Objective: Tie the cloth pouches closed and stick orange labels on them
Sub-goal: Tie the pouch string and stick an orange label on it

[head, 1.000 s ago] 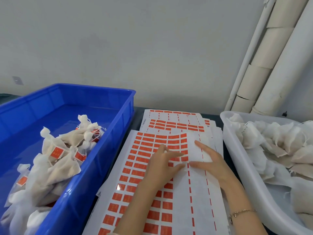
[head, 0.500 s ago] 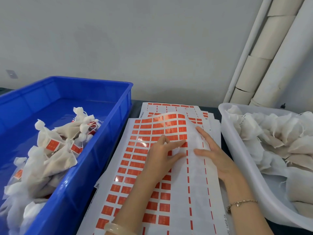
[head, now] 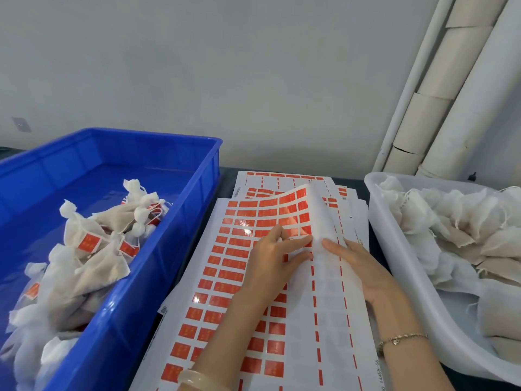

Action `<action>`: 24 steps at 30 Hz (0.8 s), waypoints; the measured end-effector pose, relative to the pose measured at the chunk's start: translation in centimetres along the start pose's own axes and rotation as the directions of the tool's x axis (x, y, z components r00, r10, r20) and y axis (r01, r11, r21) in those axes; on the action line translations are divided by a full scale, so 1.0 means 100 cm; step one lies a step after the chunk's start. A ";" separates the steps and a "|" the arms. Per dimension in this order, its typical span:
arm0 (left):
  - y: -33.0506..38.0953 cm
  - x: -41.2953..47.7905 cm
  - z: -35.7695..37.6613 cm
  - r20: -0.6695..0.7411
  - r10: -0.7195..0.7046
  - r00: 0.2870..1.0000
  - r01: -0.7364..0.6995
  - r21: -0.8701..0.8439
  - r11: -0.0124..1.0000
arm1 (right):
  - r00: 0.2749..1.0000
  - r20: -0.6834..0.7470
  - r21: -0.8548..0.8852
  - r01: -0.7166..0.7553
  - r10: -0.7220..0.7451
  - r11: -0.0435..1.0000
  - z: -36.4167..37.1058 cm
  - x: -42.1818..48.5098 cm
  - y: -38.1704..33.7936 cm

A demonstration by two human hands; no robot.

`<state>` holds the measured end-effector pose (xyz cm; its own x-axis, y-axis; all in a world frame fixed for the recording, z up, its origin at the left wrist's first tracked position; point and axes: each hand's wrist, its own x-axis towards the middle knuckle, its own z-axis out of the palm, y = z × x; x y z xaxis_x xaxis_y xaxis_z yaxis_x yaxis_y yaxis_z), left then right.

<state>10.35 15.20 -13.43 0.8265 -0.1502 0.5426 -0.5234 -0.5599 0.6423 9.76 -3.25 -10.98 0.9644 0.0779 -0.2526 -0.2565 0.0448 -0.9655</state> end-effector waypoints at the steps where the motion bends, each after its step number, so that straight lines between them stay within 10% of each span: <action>1: 0.000 0.000 0.001 0.004 -0.006 1.000 0.006 -0.005 1.000 | 1.000 -0.005 0.008 -0.002 0.003 1.000 0.000 0.000 0.001; 24: 0.001 0.003 0.001 0.021 -0.041 0.999 0.041 -0.023 0.999 | 1.000 -0.023 0.075 0.009 -0.008 0.997 0.005 -0.003 -0.001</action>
<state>10.59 15.04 -13.22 0.8513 -0.1447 0.5044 -0.4938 -0.5463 0.6766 9.44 -2.81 -10.81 0.9676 0.0549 -0.2465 -0.2515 0.1203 -0.9603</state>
